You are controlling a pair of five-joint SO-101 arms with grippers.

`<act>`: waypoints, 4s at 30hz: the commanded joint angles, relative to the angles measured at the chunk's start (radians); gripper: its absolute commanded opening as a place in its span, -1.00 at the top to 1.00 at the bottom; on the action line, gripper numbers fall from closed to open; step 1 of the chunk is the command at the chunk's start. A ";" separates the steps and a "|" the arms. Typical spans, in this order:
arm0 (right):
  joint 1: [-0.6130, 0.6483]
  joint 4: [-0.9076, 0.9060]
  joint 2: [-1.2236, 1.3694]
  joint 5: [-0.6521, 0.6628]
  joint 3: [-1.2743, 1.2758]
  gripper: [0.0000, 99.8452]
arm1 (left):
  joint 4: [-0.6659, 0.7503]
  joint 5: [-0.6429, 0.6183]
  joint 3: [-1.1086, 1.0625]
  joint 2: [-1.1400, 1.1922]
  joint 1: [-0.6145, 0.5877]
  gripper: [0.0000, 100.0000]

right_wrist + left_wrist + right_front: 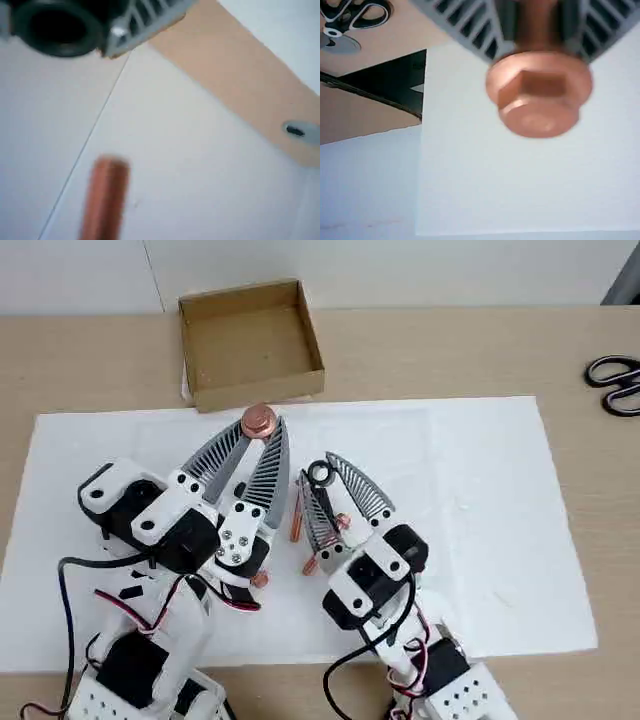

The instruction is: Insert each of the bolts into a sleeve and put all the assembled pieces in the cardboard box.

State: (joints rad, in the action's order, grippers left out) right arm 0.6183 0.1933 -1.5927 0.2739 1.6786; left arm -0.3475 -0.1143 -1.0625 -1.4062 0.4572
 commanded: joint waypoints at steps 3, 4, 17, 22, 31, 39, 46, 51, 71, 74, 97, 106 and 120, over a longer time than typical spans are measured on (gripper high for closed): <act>0.004 0.071 -0.016 0.003 0.009 0.99 | 0.026 0.005 0.044 -0.009 0.003 0.99; 0.004 0.094 -0.016 0.005 0.009 0.99 | 0.026 0.005 0.044 -0.009 0.003 0.99; 0.004 0.127 -0.016 0.005 0.009 0.99 | 0.028 0.005 -0.002 -0.009 0.084 0.99; 0.004 0.124 -0.016 0.005 0.009 0.99 | 0.035 0.005 -0.002 -0.009 0.107 0.99; 0.004 0.120 -0.010 0.005 0.009 0.99 | 0.092 0.009 -0.021 -0.008 0.153 0.99; 0.004 0.120 -0.008 0.008 0.009 0.99 | 0.180 0.028 -0.101 -0.008 0.176 0.99; 0.004 0.119 -0.008 0.009 0.009 0.99 | 0.249 0.147 -0.137 -0.009 0.173 0.99; 0.004 0.119 -0.008 0.009 0.009 0.99 | 0.244 0.157 -0.151 -0.009 0.175 0.99; -0.001 0.119 -0.015 0.009 0.011 0.99 | 0.060 0.153 -0.168 -0.018 0.172 0.99; -0.001 0.119 -0.015 0.009 0.011 0.99 | 0.017 0.153 -0.165 -0.018 0.170 0.99; -0.001 0.117 -0.015 0.009 0.011 0.99 | -0.163 0.160 -0.148 -0.012 0.123 0.57; -0.001 0.053 -0.015 0.009 0.011 0.99 | -0.143 0.160 -0.133 -0.018 0.123 0.57; -0.002 0.019 -0.016 0.009 0.011 0.99 | -0.043 0.229 0.061 -0.018 0.104 0.67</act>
State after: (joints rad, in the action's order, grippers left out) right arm 0.6153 0.2148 -1.5942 0.2754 1.6847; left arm -0.4120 0.0882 -1.0671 -1.4154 0.5708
